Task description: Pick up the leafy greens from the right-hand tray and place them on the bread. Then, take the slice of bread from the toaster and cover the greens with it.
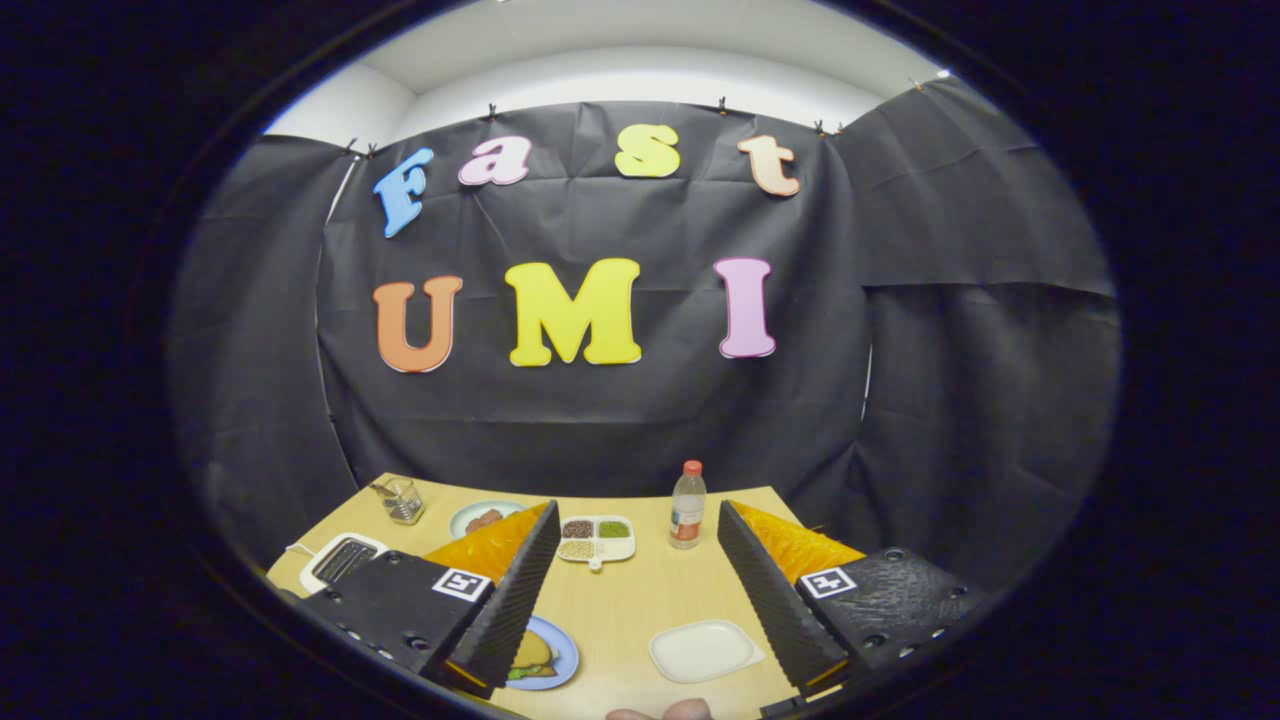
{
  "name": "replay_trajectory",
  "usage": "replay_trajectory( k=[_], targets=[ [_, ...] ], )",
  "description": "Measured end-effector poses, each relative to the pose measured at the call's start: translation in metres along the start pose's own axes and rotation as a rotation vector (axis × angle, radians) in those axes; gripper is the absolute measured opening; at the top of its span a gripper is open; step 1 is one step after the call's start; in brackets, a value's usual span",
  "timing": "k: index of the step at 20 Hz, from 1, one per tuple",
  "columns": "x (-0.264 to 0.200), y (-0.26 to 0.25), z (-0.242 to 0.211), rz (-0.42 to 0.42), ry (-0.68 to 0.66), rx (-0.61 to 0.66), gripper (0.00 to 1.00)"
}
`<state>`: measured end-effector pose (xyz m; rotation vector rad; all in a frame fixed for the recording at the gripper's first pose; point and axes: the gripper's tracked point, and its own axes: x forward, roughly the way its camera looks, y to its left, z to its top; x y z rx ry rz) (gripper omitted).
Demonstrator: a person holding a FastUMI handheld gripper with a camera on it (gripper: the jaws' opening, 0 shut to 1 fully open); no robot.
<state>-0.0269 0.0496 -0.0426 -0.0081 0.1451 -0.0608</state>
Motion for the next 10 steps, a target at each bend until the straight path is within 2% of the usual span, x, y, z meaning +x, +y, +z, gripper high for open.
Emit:
replay_trajectory(
  k=[3,10],
  targets=[
    [-0.011,0.002,0.015,-0.023,-0.039,-0.019,0.96],
    [-0.032,0.028,0.015,0.020,-0.035,0.014,0.96]
  ],
)
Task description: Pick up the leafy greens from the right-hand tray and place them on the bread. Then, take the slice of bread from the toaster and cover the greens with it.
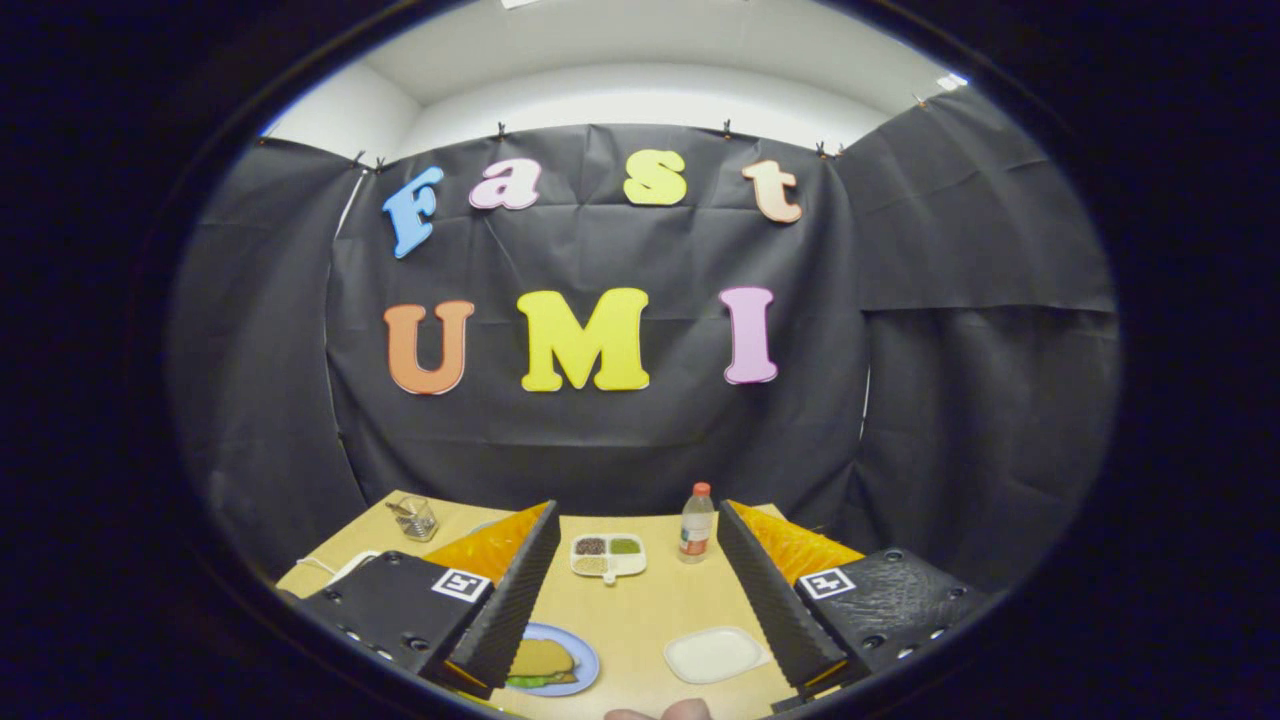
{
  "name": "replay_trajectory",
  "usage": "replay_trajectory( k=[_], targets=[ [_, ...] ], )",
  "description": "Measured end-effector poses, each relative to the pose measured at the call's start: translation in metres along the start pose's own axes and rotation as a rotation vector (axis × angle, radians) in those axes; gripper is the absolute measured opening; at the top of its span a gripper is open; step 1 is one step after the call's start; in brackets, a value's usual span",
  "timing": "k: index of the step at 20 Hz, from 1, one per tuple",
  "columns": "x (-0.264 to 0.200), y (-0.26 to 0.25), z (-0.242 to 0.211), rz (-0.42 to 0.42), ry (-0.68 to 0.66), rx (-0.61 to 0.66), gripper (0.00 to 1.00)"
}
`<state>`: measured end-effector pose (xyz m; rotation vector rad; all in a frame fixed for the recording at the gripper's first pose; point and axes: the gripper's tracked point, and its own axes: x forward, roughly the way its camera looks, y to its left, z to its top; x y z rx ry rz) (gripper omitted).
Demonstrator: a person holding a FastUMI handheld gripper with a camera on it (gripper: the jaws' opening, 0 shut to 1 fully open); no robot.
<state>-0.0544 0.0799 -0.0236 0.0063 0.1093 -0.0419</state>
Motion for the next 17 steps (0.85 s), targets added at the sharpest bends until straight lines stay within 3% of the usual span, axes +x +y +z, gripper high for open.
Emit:
replay_trajectory(
  k=[17],
  targets=[
    [-0.016,0.003,0.007,-0.011,-0.013,0.014,0.96]
  ],
)
